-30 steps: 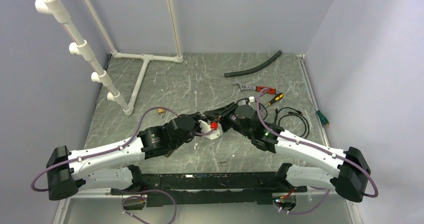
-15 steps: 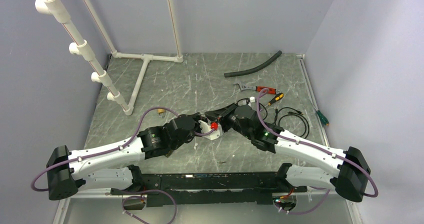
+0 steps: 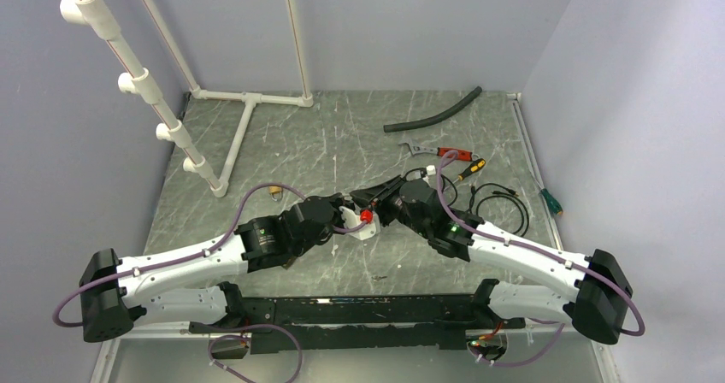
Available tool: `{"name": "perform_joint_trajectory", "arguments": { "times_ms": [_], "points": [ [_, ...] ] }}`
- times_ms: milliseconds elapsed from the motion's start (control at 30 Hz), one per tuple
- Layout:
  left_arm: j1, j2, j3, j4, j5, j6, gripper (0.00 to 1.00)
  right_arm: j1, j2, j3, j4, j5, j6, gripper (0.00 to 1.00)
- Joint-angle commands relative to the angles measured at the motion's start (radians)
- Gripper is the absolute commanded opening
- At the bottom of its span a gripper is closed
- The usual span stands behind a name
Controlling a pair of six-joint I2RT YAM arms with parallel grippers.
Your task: Unlock with the key
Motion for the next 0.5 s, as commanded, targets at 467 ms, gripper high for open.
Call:
{"name": "perform_joint_trajectory", "arguments": {
  "times_ms": [467],
  "points": [
    [-0.013, -0.045, 0.008, 0.062, 0.014, 0.019, 0.00, -0.017, 0.022, 0.024, 0.048, 0.014, -0.035, 0.00]
  ]
}}
